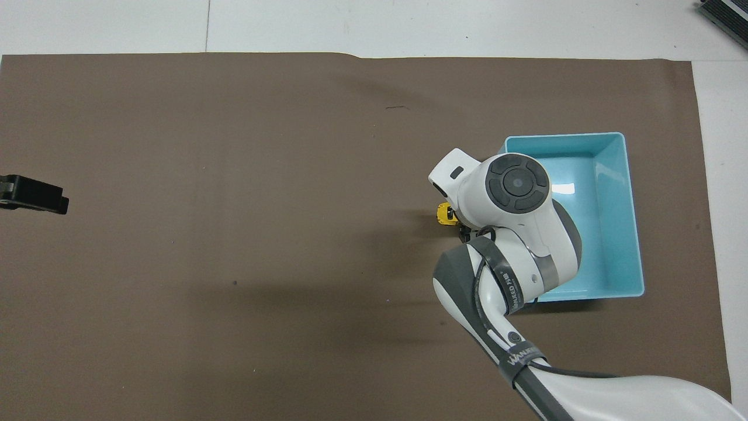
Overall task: Wind up and store yellow beetle car
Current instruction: 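Lift the car with the right gripper over the blue bin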
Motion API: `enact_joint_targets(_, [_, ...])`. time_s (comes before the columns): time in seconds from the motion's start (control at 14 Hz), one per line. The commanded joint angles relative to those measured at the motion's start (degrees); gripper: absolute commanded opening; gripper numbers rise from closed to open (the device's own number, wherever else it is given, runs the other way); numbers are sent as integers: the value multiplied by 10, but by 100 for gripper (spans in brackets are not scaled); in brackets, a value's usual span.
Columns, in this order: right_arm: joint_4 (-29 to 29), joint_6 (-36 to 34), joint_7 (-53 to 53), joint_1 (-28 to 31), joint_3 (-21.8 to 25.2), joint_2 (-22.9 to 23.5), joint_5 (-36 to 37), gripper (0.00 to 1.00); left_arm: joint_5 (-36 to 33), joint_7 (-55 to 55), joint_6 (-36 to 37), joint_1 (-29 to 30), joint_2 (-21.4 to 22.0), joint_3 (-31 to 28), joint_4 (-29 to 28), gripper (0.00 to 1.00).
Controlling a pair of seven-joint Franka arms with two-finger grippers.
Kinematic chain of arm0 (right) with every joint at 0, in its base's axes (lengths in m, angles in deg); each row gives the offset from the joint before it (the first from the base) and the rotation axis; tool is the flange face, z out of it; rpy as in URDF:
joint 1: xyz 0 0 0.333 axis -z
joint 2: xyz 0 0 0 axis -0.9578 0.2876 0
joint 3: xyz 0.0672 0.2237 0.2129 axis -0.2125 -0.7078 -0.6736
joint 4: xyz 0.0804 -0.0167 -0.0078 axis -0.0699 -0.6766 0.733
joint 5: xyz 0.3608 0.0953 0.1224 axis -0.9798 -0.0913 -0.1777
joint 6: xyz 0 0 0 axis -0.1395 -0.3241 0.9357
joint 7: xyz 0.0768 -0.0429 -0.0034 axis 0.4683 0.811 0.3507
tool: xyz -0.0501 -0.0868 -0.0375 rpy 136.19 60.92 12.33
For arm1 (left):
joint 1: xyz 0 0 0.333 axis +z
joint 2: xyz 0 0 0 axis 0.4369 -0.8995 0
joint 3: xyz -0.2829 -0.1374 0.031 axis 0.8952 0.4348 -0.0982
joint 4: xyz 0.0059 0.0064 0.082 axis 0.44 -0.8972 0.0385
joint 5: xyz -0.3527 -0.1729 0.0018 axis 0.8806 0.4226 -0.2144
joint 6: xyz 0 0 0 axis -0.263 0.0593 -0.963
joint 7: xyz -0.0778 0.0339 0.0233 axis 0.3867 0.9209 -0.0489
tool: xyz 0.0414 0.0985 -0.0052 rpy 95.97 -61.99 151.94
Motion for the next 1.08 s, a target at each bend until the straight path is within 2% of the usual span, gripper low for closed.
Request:
enact_joint_targets(0.0, [30,-52,-9,0,1,-12,-7,0,-6,-5,8,1,10,1,-5,100])
enact_joint_targets(0.29, [40,-108,23,44,8,-43,-6,0,-6,-5,8,1,10,1,-5,100])
enact_joint_targets(0.5, [39,-125,103,101,8,-50,-6,0,-6,-5,8,1,10,1,-5,100])
enact_joint_targets(0.72, [30,-125,157,133,8,-53,-6,0,-6,-5,8,1,10,1,-5,100])
enact_joint_targets(1.0, [-38,-71,189,156,9,-84,-5,0,-6,-5,8,1,10,1,-5,100])
